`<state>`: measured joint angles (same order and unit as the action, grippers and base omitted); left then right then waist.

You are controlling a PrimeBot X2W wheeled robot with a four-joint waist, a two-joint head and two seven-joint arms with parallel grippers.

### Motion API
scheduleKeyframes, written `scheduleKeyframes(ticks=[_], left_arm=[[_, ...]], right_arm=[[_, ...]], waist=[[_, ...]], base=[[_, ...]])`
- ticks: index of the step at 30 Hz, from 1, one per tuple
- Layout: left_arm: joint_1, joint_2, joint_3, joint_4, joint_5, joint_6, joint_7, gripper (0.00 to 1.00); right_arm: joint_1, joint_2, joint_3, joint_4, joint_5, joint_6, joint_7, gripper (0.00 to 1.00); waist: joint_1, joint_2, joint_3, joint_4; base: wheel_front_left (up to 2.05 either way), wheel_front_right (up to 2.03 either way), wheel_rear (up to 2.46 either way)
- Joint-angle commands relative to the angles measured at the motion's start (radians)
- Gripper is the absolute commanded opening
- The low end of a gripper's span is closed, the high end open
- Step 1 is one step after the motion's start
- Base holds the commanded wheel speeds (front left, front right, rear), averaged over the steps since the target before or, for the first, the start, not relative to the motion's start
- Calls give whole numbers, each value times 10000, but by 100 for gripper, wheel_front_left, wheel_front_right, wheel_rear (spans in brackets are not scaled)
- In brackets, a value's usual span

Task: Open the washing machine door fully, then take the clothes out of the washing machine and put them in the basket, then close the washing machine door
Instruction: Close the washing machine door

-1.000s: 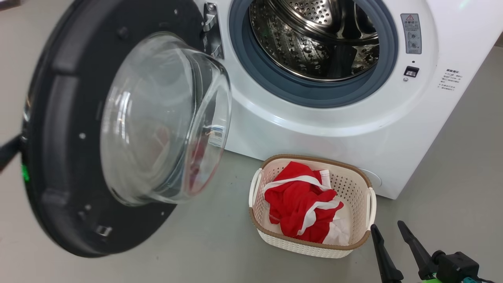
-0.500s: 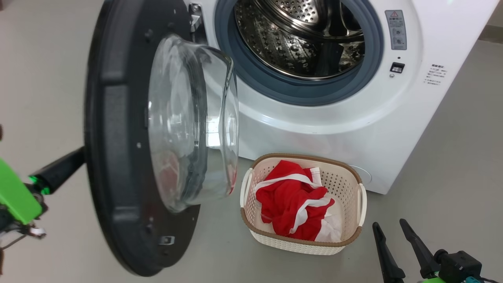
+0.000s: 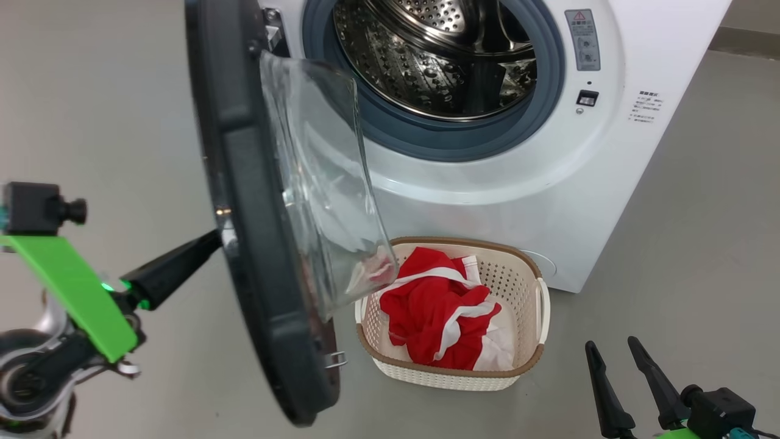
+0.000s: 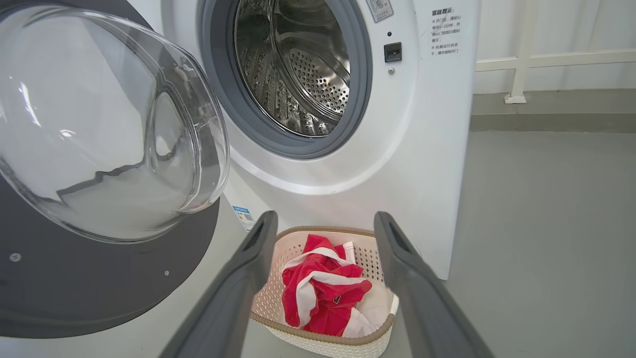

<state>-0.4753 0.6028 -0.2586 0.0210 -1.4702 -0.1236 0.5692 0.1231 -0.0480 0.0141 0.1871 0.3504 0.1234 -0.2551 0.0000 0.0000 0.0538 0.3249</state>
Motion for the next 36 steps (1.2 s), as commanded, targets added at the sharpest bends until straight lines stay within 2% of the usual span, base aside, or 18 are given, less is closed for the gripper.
scheduleKeyframes(ticks=[1, 9, 22, 25, 26, 28, 33, 34, 36], left_arm=[[-630, 189, 278, -419, 27, -71, -109, 0], [-1008, -128, -375, -465, 262, -71, -669, 0], [-409, 251, -572, 89, 238, -71, -1722, 0], [-165, 268, -527, 165, 195, -71, -1989, 6], [-28, 271, -482, 203, 161, -71, -2146, 11], [266, 279, -430, 265, 131, -71, -2452, 28], [1056, 206, -298, 495, -34, -71, -3233, 48], [1226, 193, -265, 540, -82, -71, -3376, 58], [1552, 168, -242, 643, -110, -71, -3657, 89]], right_arm=[[-178, -55, 200, -280, -102, 73, -67, 100], [-158, -46, 218, -263, -101, 73, -67, 100], [71, -31, 234, -275, -93, 73, -67, 100], [92, -30, 267, -261, -103, 73, -67, 100], [99, -29, 277, -255, -111, 73, -67, 100], [128, -28, 284, -249, -103, 73, -67, 100], [244, -26, 288, -270, -52, 73, -67, 100], [258, -25, 304, -265, -52, 73, -67, 100], [274, -25, 299, -257, -40, 73, -67, 100]], waist=[[0, 0, 15, -53], [0, 0, -77, -292], [0, 0, -353, -267], [0, 0, -407, -208], [0, 0, -427, -181], [0, 0, -504, -96], [0, 0, -646, 148], [0, 0, -660, 173], [0, 0, -692, 259]], base=[[0, 0, 0], [0, 0, 0], [0, 0, 0], [0, 0, 0], [0, 0, 0], [0, 0, 0], [0, 0, 0], [0, 0, 0], [0, 0, 0]])
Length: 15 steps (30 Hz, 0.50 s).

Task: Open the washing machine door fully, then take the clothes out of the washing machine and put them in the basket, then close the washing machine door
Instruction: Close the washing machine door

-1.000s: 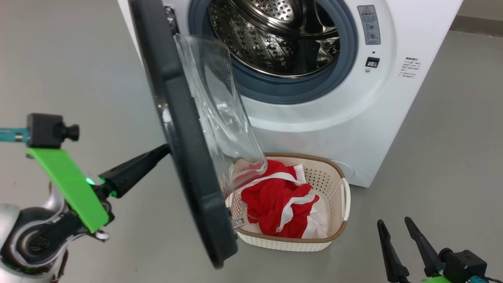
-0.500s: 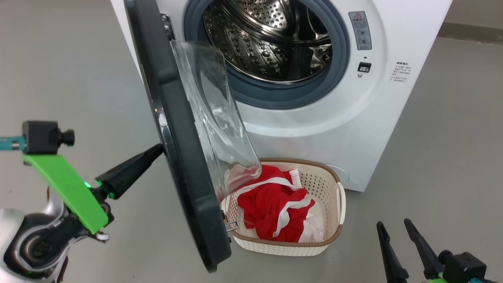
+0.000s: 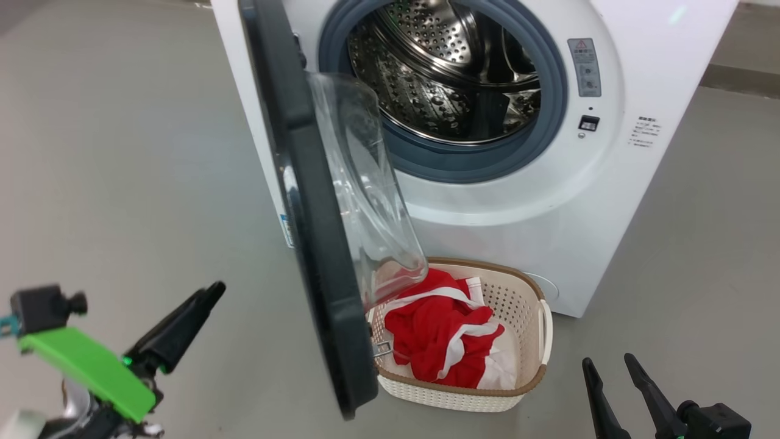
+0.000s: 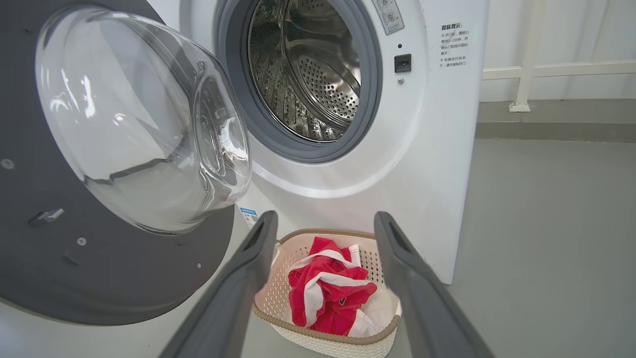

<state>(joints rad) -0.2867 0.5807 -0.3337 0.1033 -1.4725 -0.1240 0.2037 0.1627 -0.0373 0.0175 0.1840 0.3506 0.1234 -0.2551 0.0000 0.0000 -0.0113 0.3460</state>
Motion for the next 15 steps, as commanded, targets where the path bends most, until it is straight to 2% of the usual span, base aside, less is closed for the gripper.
scheduleKeyframes(ticks=[1, 7, 15], left_arm=[[-175, 352, 556, -110, -116, -67, -188, 100], [730, 130, 669, 255, -123, -67, -1206, 100], [1530, -207, 123, 1108, 674, -67, -2732, 100]], right_arm=[[-126, -132, 270, -221, -37, 73, -67, 100], [-186, -131, 354, -193, -14, 73, -67, 100], [-387, -130, 528, -123, -12, 73, -67, 100]], waist=[[0, 0, -51, 82], [0, 0, -110, 234], [0, 0, -97, 355]], base=[[0, 0, 0], [0, 0, 0], [0, 0, 0]])
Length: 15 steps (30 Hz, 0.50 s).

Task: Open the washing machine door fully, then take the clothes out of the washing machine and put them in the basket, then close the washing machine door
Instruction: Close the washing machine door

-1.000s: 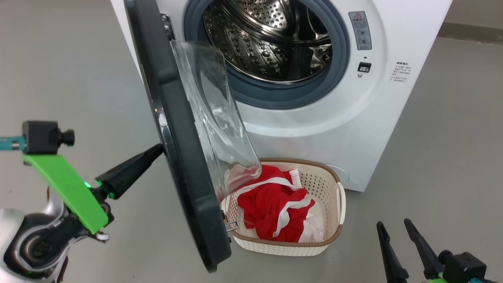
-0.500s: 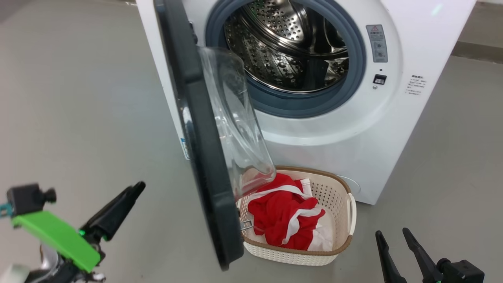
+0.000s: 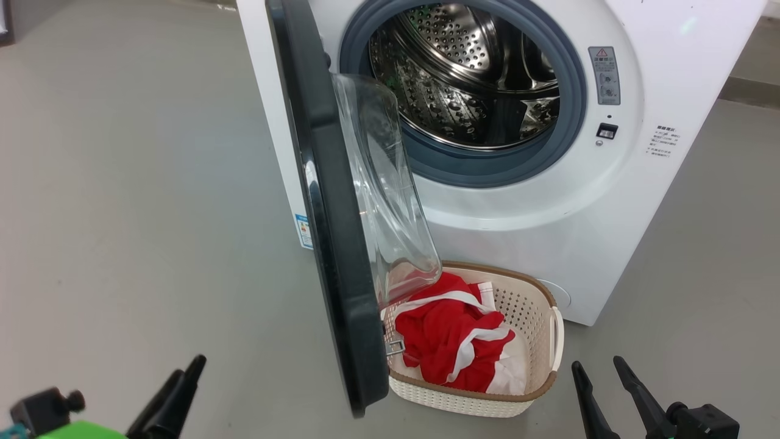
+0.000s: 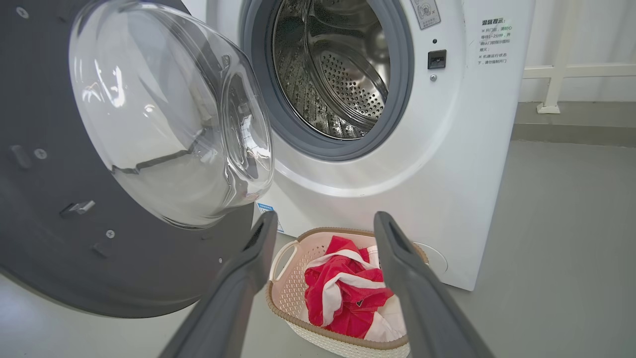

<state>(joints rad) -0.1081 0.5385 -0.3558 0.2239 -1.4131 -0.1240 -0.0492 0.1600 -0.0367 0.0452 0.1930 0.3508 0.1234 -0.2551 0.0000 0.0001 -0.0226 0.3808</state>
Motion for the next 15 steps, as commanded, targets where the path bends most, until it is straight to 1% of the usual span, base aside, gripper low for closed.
scheduleKeyframes(ticks=[1, 9, 13, 15], left_arm=[[-212, 162, 262, -3, 113, -67, -349, 100], [152, -298, -132, 566, 168, -67, -1647, 100], [302, -595, -212, 896, 378, -67, -1984, 100], [334, -669, -258, 1093, 691, -67, -2062, 100]], right_arm=[[-387, -136, 264, -207, -17, 73, -67, 100], [-577, -136, 306, -145, -37, 73, -67, 100], [-590, -136, 290, -143, 10, 73, -67, 100], [-603, -136, 295, -139, 26, 73, -67, 100]], waist=[[0, -1, 25, 7], [0, -1, 98, -62], [0, -1, 148, -58], [0, -1, 172, -48]], base=[[0, 0, 0], [0, 0, 0], [0, 0, 0], [0, 0, 0]])
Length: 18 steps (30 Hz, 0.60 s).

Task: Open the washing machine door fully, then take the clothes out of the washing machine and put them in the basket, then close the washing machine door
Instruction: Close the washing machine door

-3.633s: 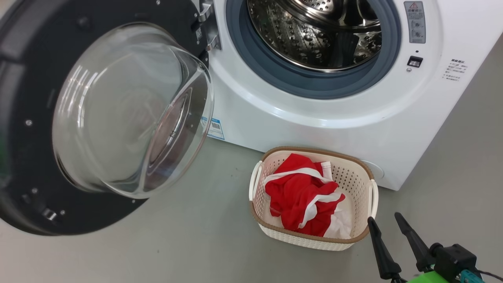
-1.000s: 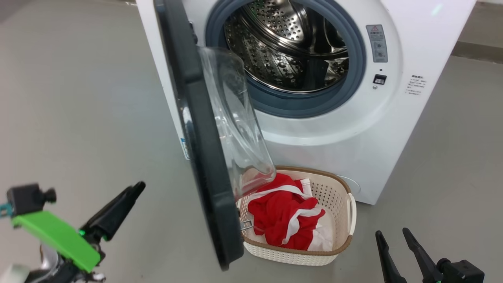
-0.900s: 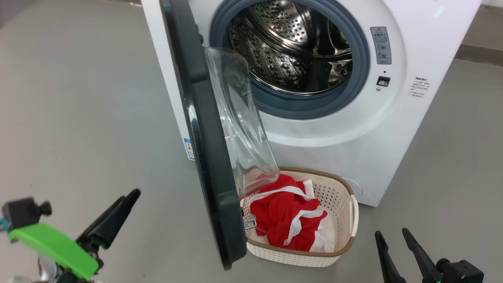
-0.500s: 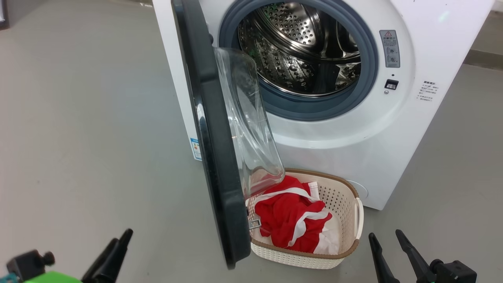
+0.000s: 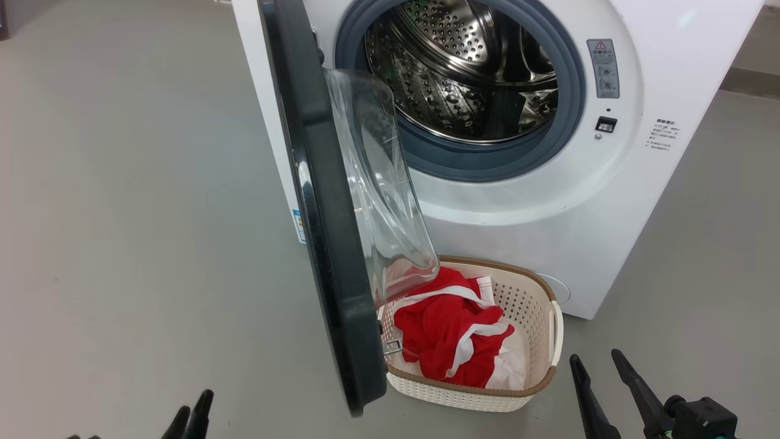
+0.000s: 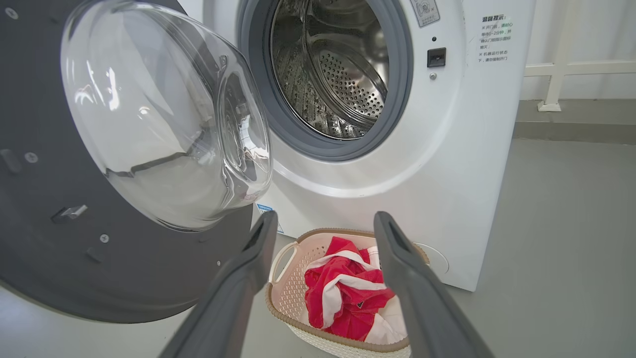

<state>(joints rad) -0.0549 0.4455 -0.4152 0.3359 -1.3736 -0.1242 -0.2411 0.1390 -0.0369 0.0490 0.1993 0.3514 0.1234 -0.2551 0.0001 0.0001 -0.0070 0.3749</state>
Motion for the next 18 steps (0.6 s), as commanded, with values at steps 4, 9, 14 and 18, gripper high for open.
scheduleKeyframes(ticks=[4, 9, 14, 18], left_arm=[[-190, 45, 428, 210, 727, -65, -193, 100], [-60, -678, 1547, 354, 2018, -65, -202, 100], [233, -1400, 2426, 287, 3845, -65, -204, 100], [403, -1851, 2951, 167, 5649, -65, -205, 100]], right_arm=[[-414, -134, 260, -181, 37, 73, -67, 100], [-459, -134, 277, -150, 33, 73, -67, 100], [-496, -133, 276, -129, 71, 73, -67, 100], [-513, -133, 284, -107, 96, 73, -67, 100]], waist=[[-1, -1, 44, 29], [-1, -1, 56, 38], [-1, -1, 62, 26], [-1, -1, 60, 11]], base=[[0, 0, 0], [0, 0, 0], [0, 0, 0], [0, 0, 0]])
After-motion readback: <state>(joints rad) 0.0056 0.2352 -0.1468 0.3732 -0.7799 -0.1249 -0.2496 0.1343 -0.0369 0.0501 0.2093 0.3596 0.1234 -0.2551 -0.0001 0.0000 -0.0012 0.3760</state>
